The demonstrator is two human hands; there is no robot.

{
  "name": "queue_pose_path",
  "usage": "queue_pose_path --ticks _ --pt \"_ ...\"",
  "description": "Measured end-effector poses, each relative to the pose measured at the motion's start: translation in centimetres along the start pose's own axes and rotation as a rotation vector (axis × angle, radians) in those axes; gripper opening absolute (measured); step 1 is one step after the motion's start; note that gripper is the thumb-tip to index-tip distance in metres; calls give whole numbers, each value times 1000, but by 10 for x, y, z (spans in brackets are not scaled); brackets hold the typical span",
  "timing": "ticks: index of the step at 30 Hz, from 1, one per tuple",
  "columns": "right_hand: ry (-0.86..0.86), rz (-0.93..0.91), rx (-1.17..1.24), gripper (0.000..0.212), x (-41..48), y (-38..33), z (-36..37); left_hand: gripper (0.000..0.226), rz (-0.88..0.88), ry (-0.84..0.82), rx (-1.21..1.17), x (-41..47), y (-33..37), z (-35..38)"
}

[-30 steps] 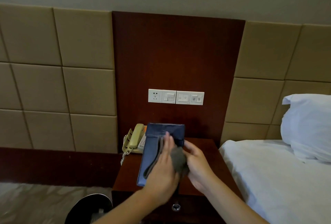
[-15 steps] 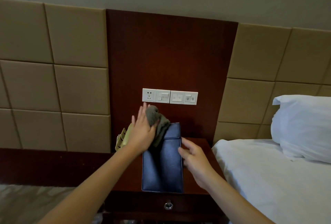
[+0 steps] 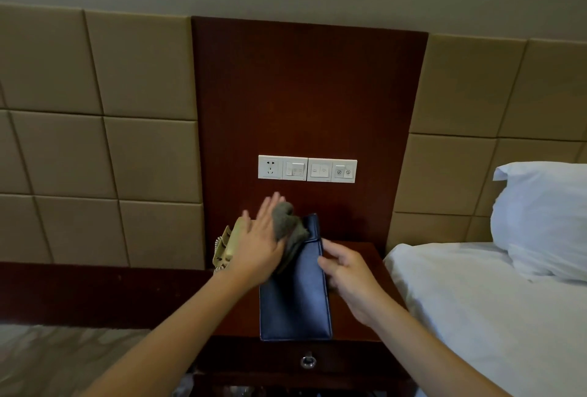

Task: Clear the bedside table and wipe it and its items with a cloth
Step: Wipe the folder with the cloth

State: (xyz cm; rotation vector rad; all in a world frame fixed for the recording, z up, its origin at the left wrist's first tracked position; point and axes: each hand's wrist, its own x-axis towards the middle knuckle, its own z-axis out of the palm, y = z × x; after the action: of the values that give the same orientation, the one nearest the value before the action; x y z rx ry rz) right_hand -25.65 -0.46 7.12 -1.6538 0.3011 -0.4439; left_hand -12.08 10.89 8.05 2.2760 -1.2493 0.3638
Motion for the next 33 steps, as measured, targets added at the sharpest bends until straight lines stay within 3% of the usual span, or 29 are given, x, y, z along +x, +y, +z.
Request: queue_pose_path --ticks 3,8,12,15,21,23,28,30,33 --pt "33 6 37 33 0 0 8 60 169 11 43 9 23 2" --pt "21 70 217 36 -4 -1 -6 46 -184 -23 -134 20 -13 -9" --pt "101 67 307 34 4 -6 -7 27 -484 -56 -1001 -9 0 -4" --pt "228 78 380 32 8 -7 -7 32 -555 -113 -1311 -26 2 7" --pt "479 132 494 33 16 -1 -20 28 -632 -363 -1440 -52 11 15" --pt "491 118 467 35 17 -2 -25 30 -640 -413 -1426 -58 10 20" --pt "326 14 172 32 6 -3 -13 31 -627 -177 -1488 -28 3 8" --pt "290 28 162 33 4 -1 -9 34 -607 -143 -1483 -17 3 2" --pt "366 42 241 33 8 0 -9 30 -589 -134 -1502 -18 11 3"
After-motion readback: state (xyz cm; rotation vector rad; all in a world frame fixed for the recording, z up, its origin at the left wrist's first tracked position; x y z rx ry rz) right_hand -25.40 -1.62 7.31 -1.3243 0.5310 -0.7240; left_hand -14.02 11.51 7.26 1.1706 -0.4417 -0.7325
